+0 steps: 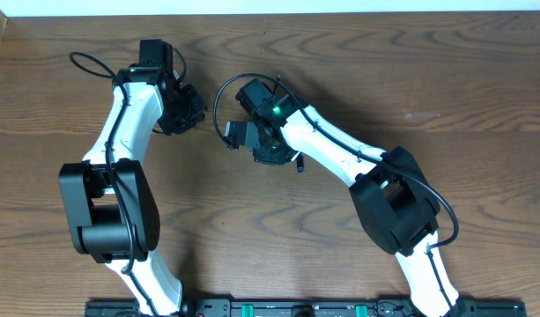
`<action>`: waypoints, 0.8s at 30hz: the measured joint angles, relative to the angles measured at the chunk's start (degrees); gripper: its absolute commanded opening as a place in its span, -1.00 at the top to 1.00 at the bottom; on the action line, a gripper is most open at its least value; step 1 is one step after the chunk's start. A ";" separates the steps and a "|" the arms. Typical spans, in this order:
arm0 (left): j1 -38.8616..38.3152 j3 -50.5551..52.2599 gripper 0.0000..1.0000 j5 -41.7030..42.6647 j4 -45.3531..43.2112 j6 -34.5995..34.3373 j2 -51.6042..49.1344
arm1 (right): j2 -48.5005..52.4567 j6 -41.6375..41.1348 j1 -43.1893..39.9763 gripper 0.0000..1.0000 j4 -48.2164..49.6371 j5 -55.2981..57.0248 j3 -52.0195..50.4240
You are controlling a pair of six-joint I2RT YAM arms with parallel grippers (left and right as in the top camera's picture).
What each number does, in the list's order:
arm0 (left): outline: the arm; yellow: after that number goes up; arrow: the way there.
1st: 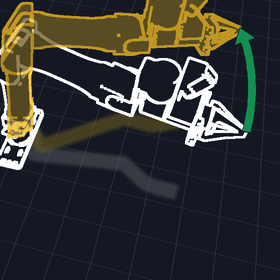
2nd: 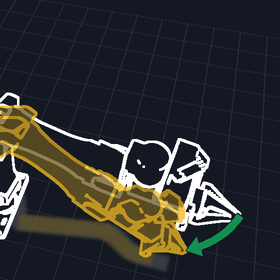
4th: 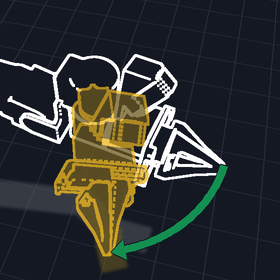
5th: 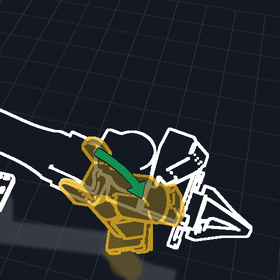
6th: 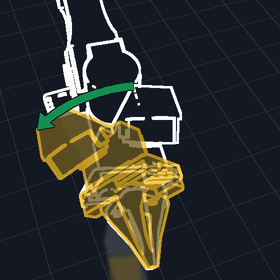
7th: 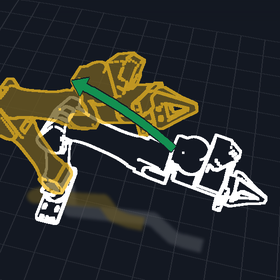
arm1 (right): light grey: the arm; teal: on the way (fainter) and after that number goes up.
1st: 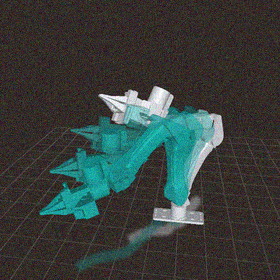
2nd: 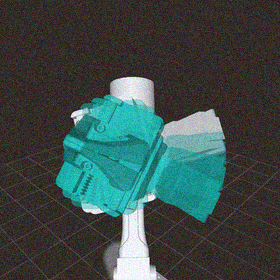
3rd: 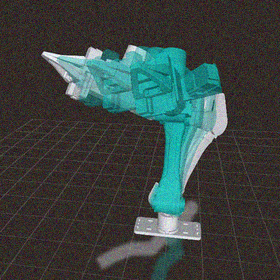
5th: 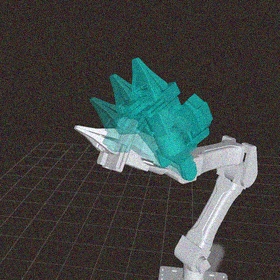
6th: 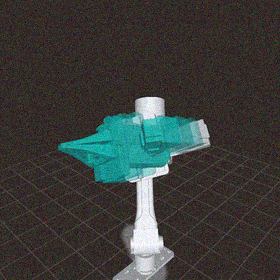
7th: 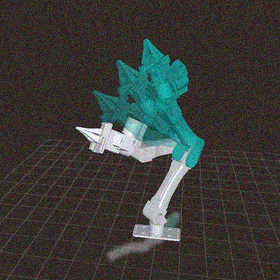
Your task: Untangle cables
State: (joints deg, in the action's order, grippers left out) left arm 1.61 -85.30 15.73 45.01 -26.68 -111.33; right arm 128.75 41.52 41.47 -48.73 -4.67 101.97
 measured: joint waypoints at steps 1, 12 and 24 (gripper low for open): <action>0.00 0.00 0.56 0.00 -0.02 0.00 0.00 | 0.00 -0.02 0.00 0.51 -0.13 0.04 0.00; 0.00 0.00 0.56 -0.02 -0.02 0.00 0.00 | 0.04 -0.04 0.00 0.43 0.37 0.44 -0.22; 0.00 0.00 0.56 -0.02 0.02 0.02 0.00 | 0.96 0.07 0.00 0.99 2.16 0.63 -0.31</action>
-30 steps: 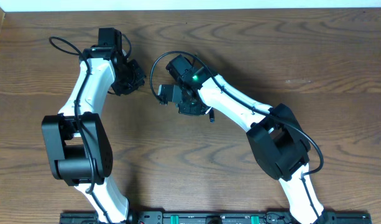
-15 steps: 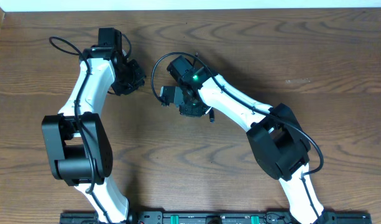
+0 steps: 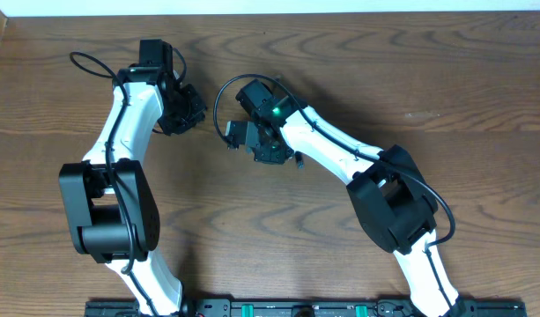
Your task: Untangle cables
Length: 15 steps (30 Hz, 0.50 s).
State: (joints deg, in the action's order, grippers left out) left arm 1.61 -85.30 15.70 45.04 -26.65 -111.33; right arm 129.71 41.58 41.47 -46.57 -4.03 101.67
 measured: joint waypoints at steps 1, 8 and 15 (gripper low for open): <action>0.00 0.00 0.56 0.00 0.00 -0.02 0.00 | 0.00 -0.15 0.00 0.98 0.17 0.00 0.02; 0.00 0.00 0.56 0.00 0.02 1.31 0.00 | -0.11 -0.13 -0.79 0.98 -1.40 -3.91 0.39; 0.00 0.00 0.56 0.96 -0.09 3.17 0.00 | -0.76 -1.97 -4.74 0.99 -3.10 -17.40 0.37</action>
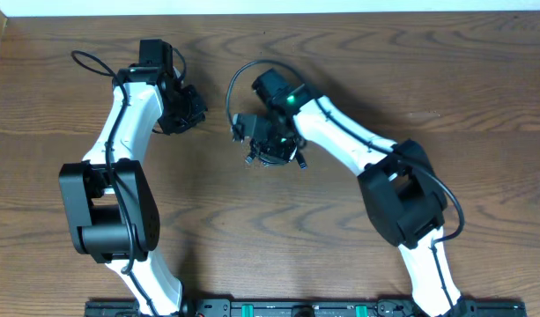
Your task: Untangle cables
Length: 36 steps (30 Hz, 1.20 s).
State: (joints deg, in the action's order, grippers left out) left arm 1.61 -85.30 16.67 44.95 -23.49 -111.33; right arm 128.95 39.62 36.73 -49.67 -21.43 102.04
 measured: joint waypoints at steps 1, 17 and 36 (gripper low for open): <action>0.00 0.00 0.56 0.50 -0.07 0.74 0.00 | -0.13 -0.61 -0.70 0.98 -0.09 -1.73 0.00; 0.00 0.09 0.43 18.05 -1.64 7.26 -0.24 | -0.79 -4.74 -16.59 0.98 -0.02 -36.04 -0.04; 0.00 0.55 0.06 55.28 -6.43 31.54 -11.26 | -0.79 -6.56 -18.62 0.98 3.23 -55.56 -0.11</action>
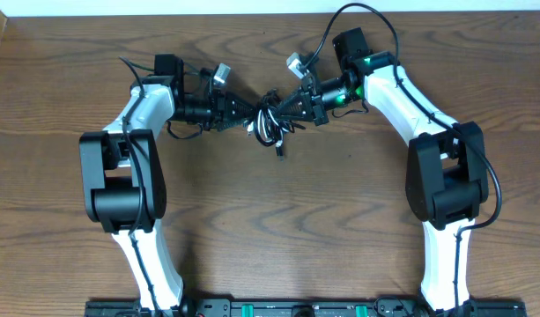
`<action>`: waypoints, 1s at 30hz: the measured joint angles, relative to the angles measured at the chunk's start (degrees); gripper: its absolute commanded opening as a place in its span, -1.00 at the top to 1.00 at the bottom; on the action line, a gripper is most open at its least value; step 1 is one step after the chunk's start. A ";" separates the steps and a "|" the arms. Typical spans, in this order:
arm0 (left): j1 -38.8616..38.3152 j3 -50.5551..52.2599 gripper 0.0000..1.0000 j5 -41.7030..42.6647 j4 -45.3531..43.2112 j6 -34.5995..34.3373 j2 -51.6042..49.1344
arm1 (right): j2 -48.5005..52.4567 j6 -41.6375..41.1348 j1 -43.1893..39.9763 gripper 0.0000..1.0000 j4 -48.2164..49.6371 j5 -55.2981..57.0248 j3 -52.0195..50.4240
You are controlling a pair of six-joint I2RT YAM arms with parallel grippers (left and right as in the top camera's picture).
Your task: Untangle cables
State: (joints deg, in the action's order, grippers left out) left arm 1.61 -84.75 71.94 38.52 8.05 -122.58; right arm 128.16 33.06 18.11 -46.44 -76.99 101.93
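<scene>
A small tangled bundle of black and white cables (pixel 270 125) hangs between my two grippers above the wooden table (pixel 340 211), left of centre at the back. One loose plug end (pixel 279 155) dangles below it. My left gripper (pixel 244 115) reaches in from the left, lying level, and looks shut on the bundle's left side. From the right, my right gripper (pixel 287 105) also lies level and looks shut on the bundle's right side. The strands inside the knot are too small to tell apart.
The arms' own black supply cables loop above each wrist, at the left (pixel 129 66) and at the right (pixel 362 13). A black rail (pixel 278 308) runs along the table's front edge. The table's far edge meets a white wall.
Both arms have swung round to lie level and face each other. The cable bundle, then under my right gripper near the table, is now held between both grippers, further back.
At first my right gripper stood over the cables at mid-table, hiding them, while the left hung idle to the left. Then the right had shifted a little right with cable ends showing under it. Now both grippers hold the bundle between them.
</scene>
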 measured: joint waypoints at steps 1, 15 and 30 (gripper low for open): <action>0.00 0.00 0.06 0.63 -0.28 1.31 0.00 | 0.00 -0.50 0.00 0.98 0.00 -0.70 0.00; 0.00 0.02 0.06 5.11 -5.62 -5.66 0.00 | 0.00 -1.38 0.79 0.98 -0.50 -4.98 0.00; 0.20 0.02 -0.60 -13.31 -5.95 -24.50 0.00 | 0.00 -1.88 4.37 0.99 -2.01 -0.92 0.00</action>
State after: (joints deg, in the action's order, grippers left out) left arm 1.80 -84.73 58.63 32.58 -16.45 -122.58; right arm 128.16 31.18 22.48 -48.45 -77.91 101.93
